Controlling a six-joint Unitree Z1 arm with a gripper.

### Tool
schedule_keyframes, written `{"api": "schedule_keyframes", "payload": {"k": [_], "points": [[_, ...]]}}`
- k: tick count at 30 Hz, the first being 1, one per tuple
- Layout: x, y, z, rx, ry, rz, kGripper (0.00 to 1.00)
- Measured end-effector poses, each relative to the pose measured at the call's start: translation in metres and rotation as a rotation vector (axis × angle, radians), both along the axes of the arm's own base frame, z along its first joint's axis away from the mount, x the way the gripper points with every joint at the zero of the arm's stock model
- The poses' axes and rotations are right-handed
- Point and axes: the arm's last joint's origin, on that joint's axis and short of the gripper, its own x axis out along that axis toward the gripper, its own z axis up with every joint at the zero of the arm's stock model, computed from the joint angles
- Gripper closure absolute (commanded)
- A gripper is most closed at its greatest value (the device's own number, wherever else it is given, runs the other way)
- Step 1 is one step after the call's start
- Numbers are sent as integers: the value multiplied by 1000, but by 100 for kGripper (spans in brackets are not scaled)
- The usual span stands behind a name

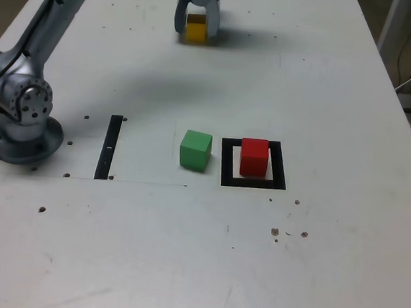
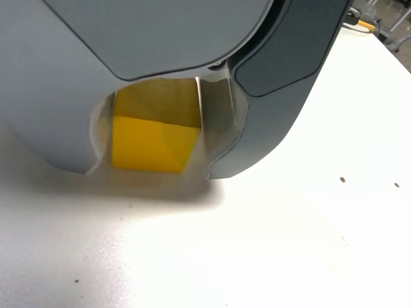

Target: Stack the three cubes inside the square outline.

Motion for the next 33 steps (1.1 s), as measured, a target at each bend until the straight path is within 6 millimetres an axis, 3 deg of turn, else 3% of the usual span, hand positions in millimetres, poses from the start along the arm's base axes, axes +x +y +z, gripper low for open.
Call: {"api": "schedule_keyframes", "payload": {"k": [10, 19, 25, 33], "points": [[0, -2, 2, -4, 0, -1, 64], [5, -26, 37, 25, -30, -29, 64], [15, -69, 65, 39, -47, -62, 64], [22, -126, 82, 30, -47, -77, 64]]}}
